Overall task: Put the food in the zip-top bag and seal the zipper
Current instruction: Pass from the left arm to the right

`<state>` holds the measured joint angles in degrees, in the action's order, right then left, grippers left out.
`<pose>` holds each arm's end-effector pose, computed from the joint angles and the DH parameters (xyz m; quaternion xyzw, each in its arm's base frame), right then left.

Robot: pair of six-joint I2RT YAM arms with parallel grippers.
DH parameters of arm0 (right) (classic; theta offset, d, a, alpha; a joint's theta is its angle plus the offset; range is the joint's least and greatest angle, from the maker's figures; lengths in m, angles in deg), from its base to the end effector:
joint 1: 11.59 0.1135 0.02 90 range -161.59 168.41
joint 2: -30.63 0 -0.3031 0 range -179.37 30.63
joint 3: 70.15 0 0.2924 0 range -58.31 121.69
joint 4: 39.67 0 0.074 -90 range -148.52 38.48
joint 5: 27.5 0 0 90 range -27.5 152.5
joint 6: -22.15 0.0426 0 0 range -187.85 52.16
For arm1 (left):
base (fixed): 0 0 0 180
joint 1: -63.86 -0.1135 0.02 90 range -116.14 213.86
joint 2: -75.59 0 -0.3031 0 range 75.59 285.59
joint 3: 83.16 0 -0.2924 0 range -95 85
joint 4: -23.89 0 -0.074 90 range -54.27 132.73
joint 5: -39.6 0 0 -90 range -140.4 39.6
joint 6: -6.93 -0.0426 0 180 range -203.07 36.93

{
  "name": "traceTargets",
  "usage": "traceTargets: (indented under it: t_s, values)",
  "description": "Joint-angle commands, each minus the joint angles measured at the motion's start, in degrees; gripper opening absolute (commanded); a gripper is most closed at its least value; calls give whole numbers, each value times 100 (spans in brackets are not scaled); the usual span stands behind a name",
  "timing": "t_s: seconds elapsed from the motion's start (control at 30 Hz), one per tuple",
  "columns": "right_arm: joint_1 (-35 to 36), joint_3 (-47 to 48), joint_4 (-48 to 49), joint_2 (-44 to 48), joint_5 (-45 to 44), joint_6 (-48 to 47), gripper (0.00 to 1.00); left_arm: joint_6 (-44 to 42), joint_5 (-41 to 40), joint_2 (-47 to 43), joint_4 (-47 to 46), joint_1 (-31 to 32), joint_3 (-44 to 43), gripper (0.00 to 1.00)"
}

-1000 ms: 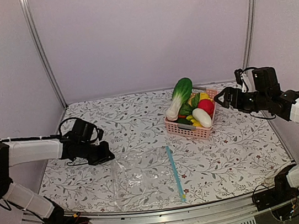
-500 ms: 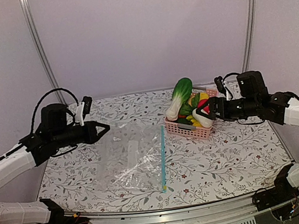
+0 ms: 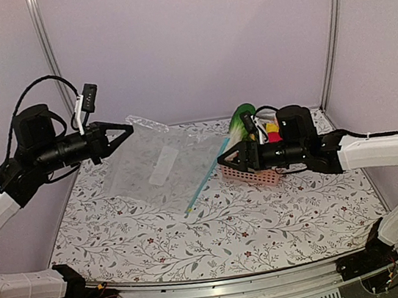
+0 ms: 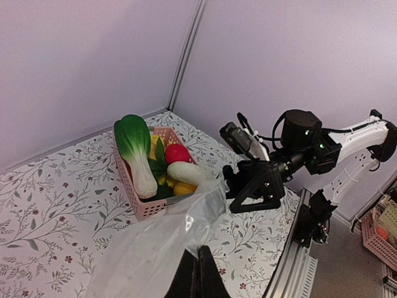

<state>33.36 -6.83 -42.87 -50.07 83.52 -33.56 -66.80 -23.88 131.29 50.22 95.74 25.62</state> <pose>0.2416 0.2627 0.2853 -0.1785 0.7951 0.4725 0.3356 0.1947 -0.1435 0.4211 0.2467 0.7232 -0.4144 0.4943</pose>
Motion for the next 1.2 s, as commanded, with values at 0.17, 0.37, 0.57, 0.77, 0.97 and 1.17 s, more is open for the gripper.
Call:
traceTargets:
  t_s: [0.17, 0.37, 0.57, 0.77, 0.97, 1.17]
  values:
    - [25, 332, 903, -183, 518, -77, 77, -78, 387, -80, 203, 64, -356, 0]
    - [28, 432, 902, -165, 909, -159, 56, -55, 288, -78, 204, 66, -382, 0]
    - [29, 453, 1031, -126, 1141, -82, 16, 10, -32, -70, 229, 56, -310, 0]
    - [26, 297, 1025, 72, 829, -37, 0, 252, -1318, -51, 587, -58, -171, 0]
    - [31, 246, 991, 109, 795, 73, 0, 776, -1303, 76, 377, -434, 186, 0]
    - [48, 700, 165, 62, 567, 193, 0, 508, -1169, 362, 421, -432, 126, 64]
